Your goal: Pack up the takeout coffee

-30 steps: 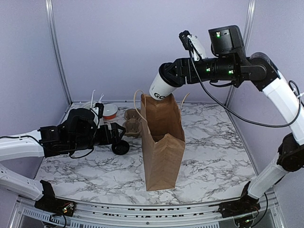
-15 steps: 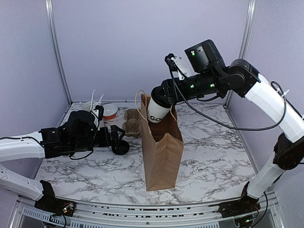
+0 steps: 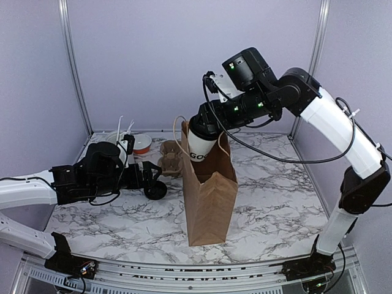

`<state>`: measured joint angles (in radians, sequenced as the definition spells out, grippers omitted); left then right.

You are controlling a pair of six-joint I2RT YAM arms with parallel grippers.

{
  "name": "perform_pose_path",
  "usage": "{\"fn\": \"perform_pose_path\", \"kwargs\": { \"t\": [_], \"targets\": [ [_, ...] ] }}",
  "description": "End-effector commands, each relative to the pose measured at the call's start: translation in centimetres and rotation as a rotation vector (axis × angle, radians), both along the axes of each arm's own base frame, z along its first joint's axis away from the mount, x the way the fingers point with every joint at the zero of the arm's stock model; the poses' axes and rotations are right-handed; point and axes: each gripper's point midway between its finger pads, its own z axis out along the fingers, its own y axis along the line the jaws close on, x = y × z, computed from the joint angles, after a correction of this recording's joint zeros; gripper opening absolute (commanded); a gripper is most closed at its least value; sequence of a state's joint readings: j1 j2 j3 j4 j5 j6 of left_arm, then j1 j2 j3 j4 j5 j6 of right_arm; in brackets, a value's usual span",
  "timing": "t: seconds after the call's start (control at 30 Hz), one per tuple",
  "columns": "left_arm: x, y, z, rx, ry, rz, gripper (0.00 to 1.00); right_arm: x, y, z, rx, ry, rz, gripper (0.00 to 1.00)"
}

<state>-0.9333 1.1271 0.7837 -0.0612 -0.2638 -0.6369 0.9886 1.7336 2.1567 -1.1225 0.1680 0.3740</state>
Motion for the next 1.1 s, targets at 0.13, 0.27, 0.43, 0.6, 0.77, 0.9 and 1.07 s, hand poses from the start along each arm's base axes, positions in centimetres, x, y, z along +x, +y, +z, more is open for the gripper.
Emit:
{"fn": "perform_pose_path", "kwargs": {
  "t": [0.13,0.27,0.43,0.6,0.77,0.9,1.07],
  "targets": [
    [-0.2,-0.3,0.3,-0.011,-0.029,-0.041,0.99,0.5,-0.3,1.4,-0.017,-0.018,-0.021,0.61],
    [-0.3,-0.5,0.5,-0.014,-0.033,-0.054,0.99,1.2,-0.7,1.7,-0.009,-0.024,-0.032,0.61],
    [-0.4,-0.9,0.5,-0.017,-0.029,-0.074,0.99,1.5,0.3,1.7,0.012,-0.019,-0.008,0.60],
    [-0.6,-1.4,0.2,-0.022,-0.017,-0.099,0.99,2.5,0.5,1.9,0.013,-0.031,-0.008,0.60],
    [-0.7,-1.6,0.4,-0.026,-0.017,-0.111,0.99,3.0,0.3,1.6,0.023,-0.018,-0.006,0.60],
    [-0.7,-1.5,0.4,-0.026,-0.015,-0.110,0.99,2.4,0.8,0.9,0.023,0.013,0.003,0.59],
    [-0.8,-1.7,0.4,-0.028,-0.012,-0.117,0.99,0.8,1.7,-0.3,-0.002,0.045,0.008,0.59]
  ]
}}
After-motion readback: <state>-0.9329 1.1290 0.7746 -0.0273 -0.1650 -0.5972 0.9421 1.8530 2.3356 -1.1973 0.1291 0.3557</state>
